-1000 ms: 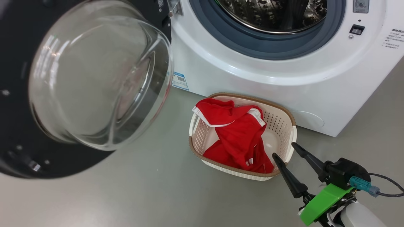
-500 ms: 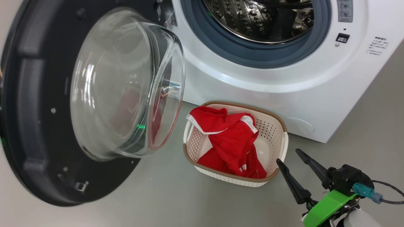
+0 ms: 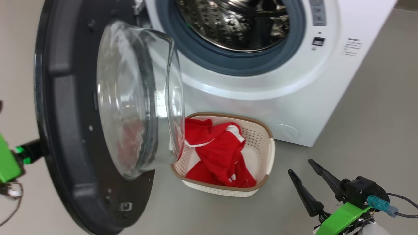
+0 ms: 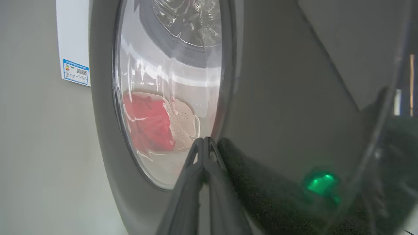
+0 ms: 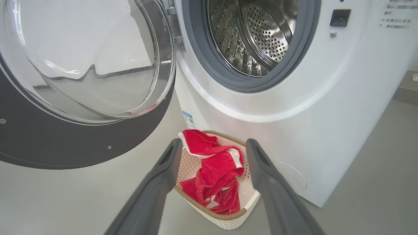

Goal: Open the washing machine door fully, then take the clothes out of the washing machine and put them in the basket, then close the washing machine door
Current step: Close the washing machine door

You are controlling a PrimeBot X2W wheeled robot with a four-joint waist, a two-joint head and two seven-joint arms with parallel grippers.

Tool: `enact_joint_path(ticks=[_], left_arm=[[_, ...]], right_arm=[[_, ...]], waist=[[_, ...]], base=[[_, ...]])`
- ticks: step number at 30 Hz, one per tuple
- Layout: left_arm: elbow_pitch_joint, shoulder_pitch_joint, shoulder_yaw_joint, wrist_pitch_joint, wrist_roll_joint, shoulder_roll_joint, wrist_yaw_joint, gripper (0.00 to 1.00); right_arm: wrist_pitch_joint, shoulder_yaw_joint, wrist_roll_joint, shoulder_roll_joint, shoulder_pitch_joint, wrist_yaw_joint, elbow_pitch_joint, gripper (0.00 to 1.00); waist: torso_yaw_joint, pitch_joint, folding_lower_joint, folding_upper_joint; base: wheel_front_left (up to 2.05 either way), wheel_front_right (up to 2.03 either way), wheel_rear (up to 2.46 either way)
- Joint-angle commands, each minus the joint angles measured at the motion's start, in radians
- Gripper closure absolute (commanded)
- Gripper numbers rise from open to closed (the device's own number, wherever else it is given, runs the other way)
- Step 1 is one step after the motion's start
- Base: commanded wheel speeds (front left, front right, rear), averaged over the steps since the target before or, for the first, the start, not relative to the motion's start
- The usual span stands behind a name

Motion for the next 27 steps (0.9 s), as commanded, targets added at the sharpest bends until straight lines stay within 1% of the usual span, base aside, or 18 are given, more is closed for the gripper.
enact_joint_path(ticks=[1, 9, 15, 20, 22, 23, 27], left_arm=[[-0.044, -0.022, 0.035, -0.007, 0.002, 0.033, -0.011, 1.00], [-0.084, -0.043, -0.018, -0.068, 0.015, -0.027, -0.011, 1.00], [-0.109, -0.084, -0.045, -0.100, 0.008, -0.067, -0.011, 1.00], [-0.092, -0.137, -0.068, -0.134, 0.029, -0.092, -0.011, 1.00], [-0.068, -0.179, -0.077, -0.151, 0.034, -0.105, -0.011, 1.00], [-0.068, -0.179, -0.077, -0.151, 0.034, -0.105, -0.011, 1.00], [-0.031, -0.239, -0.089, -0.172, 0.047, -0.118, -0.011, 1.00]], right_arm=[[-0.012, 0.009, -0.015, -0.004, 0.009, 0.002, -0.027, 0.00], [-0.012, -0.024, -0.021, 0.006, 0.033, 0.002, -0.042, 0.00], [-0.012, -0.046, -0.023, 0.018, 0.041, 0.002, -0.053, 0.00], [-0.012, -0.063, -0.030, 0.036, 0.028, 0.002, -0.066, 0.00], [-0.012, -0.068, -0.034, 0.048, 0.012, 0.002, -0.072, 0.00], [-0.012, -0.068, -0.034, 0.048, 0.012, 0.002, -0.072, 0.00], [-0.012, -0.075, -0.039, 0.067, -0.007, 0.002, -0.075, 0.00]], waist=[[-0.038, -0.012, 0.0000, 0.0000], [-0.138, -0.019, 0.0000, 0.0000], [-0.214, -0.001, 0.0000, 0.0000], [-0.279, 0.034, 0.0000, 0.0000], [-0.317, 0.060, 0.0000, 0.0000], [-0.317, 0.060, 0.0000, 0.0000], [-0.367, 0.095, 0.0000, 0.0000]], base=[[0.00, 0.00, 0.00], [0.00, 0.00, 0.00], [0.00, 0.00, 0.00], [0.00, 0.00, 0.00], [0.00, 0.00, 0.00], [0.00, 0.00, 0.00], [0.00, 0.00, 0.00]])
